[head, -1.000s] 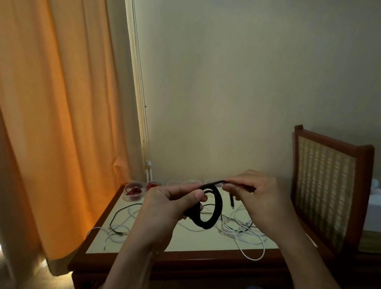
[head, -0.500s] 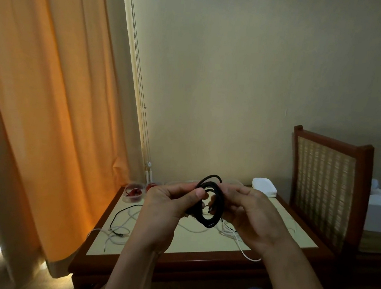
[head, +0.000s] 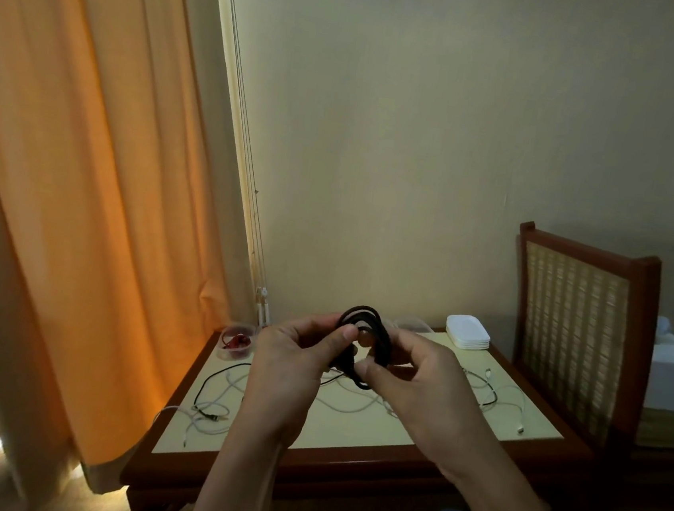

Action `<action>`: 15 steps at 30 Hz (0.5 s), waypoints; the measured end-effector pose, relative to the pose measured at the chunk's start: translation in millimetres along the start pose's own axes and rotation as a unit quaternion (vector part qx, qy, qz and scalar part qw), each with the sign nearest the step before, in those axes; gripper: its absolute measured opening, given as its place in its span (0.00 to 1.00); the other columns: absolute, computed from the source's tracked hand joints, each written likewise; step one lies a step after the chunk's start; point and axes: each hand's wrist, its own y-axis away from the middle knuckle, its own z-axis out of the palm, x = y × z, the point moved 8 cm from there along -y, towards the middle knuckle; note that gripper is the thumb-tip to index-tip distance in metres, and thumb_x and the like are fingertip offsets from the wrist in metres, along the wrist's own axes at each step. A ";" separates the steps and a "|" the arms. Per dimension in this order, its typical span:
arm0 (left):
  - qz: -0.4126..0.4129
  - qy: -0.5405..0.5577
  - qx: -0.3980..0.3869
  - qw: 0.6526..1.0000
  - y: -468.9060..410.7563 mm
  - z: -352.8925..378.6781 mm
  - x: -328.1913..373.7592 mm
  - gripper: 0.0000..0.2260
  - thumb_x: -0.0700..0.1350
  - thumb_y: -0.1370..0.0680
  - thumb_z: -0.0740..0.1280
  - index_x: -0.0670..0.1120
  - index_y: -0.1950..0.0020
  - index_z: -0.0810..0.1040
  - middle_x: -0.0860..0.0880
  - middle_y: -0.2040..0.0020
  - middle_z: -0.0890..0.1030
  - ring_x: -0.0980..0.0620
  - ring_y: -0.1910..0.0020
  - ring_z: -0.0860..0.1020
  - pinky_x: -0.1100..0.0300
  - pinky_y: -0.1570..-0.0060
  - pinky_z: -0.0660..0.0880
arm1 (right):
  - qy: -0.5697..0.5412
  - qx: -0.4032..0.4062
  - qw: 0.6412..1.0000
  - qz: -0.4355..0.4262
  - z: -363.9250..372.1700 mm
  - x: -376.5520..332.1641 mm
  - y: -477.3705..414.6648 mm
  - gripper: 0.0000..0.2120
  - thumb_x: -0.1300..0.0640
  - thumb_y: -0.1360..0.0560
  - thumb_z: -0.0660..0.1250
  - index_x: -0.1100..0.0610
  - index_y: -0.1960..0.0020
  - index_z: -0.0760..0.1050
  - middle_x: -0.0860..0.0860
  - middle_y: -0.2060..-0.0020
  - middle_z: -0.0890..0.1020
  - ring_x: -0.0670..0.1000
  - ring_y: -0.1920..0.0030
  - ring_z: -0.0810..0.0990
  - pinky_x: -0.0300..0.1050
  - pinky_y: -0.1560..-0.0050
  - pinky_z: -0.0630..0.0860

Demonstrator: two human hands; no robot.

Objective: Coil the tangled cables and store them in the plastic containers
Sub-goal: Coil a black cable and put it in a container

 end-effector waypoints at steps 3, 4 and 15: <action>0.003 -0.016 -0.004 1.000 -3.3 -4.3 0.5 0.08 0.40 0.22 0.71 0.47 0.44 0.86 0.51 0.53 0.88 0.56 0.53 0.85 0.67 0.57 0.79 | 0.107 0.023 0.992 -0.069 -5.1 -13.7 -2.2 0.14 0.54 0.20 0.69 0.39 0.39 0.79 0.38 0.54 0.84 0.36 0.52 0.81 0.30 0.55 0.77; 0.005 -0.020 -0.006 1.000 -4.6 -5.9 1.5 0.08 0.40 0.22 0.71 0.47 0.44 0.85 0.51 0.52 0.88 0.56 0.52 0.85 0.66 0.56 0.79 | 0.138 0.028 0.986 -0.088 -6.7 -16.2 -3.1 0.13 0.55 0.20 0.68 0.42 0.38 0.80 0.40 0.55 0.84 0.37 0.54 0.82 0.33 0.57 0.78; 0.047 -0.203 -0.072 0.975 -8.1 1.5 6.3 0.10 0.48 0.15 0.61 0.63 0.45 0.78 0.59 0.50 0.83 0.64 0.51 0.80 0.57 0.45 0.79 | 0.174 0.094 0.968 -0.158 -41.3 -25.6 -14.9 0.07 0.59 0.21 0.69 0.50 0.51 0.84 0.42 0.67 0.83 0.43 0.64 0.83 0.37 0.62 0.78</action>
